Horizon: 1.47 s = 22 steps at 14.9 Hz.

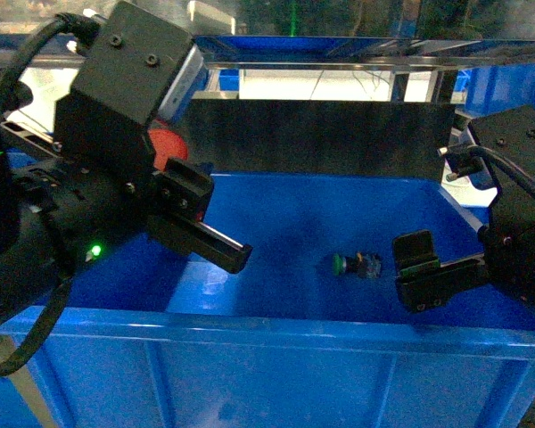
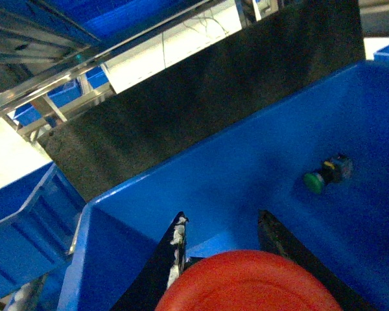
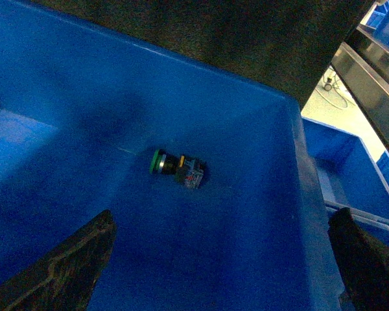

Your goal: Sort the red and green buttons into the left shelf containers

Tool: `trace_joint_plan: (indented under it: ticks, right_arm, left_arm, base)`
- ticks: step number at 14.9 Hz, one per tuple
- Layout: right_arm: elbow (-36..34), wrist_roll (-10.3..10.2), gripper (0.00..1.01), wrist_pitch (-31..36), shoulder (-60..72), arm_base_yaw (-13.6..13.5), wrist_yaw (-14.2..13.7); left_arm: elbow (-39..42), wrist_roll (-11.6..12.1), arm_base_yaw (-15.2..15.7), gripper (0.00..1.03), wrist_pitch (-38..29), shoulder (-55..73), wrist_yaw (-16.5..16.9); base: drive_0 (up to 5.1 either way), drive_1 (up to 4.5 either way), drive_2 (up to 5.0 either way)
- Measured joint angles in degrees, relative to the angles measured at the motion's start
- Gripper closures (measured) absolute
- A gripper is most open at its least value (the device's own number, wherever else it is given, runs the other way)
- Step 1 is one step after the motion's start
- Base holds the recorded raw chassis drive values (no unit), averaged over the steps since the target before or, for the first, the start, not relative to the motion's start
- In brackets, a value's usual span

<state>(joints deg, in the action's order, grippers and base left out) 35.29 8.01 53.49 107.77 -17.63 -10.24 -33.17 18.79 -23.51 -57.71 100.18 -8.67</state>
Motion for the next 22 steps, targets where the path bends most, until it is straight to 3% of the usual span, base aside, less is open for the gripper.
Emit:
trace_joint_plan:
  ticks: [3,6,10,12,16,17,22]
  right_arm:
    - [0.0,0.0,0.03,0.02,0.0,0.0,0.02]
    - [0.0,0.0,0.03,0.02,0.0,0.0,0.02]
    - [0.0,0.0,0.03,0.02,0.0,0.0,0.02]
    - [0.0,0.0,0.03,0.02,0.0,0.0,0.0]
    - [0.0,0.0,0.03,0.02,0.0,0.0,0.02]
    - [0.0,0.0,0.03,0.02,0.0,0.0,0.02]
    - [0.0,-0.02,0.03,0.02,0.0,0.0,0.02]
  left_arm:
    - [-5.2,2.62,1.05,0.75,0.57,6.8,-0.11]
    - [-10.73,3.63,2.84,0.75,2.49,12.35,-0.02]
    - [-14.49,2.8,5.57,0.75,5.9,14.43,-0.24]
    - [-14.53,2.01,5.77,0.57,6.21,14.43,-0.31]
    - [-14.62,1.97,5.62,0.08,6.21,14.43,-0.31]
    - [-14.62,1.97,5.62,0.04,6.21,14.43,-0.31]
    - [-14.62,1.38,5.62,0.05,6.23,14.43,-0.31]
  base:
    - [0.0,0.0,0.0]
    - [0.0,0.0,0.0]
    - [0.0,0.0,0.0]
    - [0.0,0.0,0.0]
    - [0.0,0.0,0.0]
    - [0.0,0.0,0.0]
    - [0.0,0.0,0.0]
